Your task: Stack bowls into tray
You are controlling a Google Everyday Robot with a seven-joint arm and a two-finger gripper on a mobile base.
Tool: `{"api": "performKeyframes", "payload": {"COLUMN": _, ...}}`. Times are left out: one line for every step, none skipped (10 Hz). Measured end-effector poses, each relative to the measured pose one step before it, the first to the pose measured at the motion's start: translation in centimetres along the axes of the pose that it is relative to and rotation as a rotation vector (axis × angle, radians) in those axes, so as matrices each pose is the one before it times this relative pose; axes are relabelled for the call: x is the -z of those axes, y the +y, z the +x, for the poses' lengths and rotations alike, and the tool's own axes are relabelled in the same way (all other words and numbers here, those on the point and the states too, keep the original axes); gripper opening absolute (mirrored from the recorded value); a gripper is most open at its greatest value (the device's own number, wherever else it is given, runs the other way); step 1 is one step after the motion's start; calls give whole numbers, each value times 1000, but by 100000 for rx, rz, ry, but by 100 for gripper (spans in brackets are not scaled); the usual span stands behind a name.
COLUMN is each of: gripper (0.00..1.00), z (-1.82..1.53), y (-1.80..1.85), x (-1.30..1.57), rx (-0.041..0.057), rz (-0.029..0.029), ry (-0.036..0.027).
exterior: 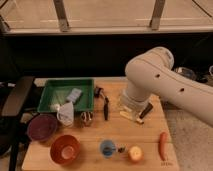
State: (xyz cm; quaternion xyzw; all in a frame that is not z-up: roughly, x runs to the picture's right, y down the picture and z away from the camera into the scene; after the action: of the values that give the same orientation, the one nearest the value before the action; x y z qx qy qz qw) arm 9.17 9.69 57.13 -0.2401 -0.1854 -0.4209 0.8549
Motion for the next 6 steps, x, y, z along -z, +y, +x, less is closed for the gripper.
{"api": "performKeyframes", "payload": {"gripper": 53, "z": 21, "y": 52, "x": 9, "rx": -129, "rz": 0, "ry": 11}}
{"api": "performKeyframes", "payload": {"gripper": 53, "z": -26, "y": -43, "x": -9, "rx": 99, "rz": 6, "ry": -44}}
{"api": "performKeyframes", "payload": {"gripper": 53, "z": -25, "y": -12, "x": 1, "rx": -18, "rz": 32, "ry": -92}}
{"api": "performKeyframes", "payload": {"gripper": 53, "z": 39, "y": 41, "x": 0, "rx": -163, "rz": 30, "ry": -30}}
{"api": "performKeyframes", "payload": {"gripper": 53, "z": 59, "y": -102, "x": -123, "rx": 400, "rz": 404, "ry": -712}}
{"api": "performKeyframes", "payload": {"gripper": 53, "z": 111, "y": -447, "x": -485, "rx": 1263, "rz": 505, "ry": -1604}}
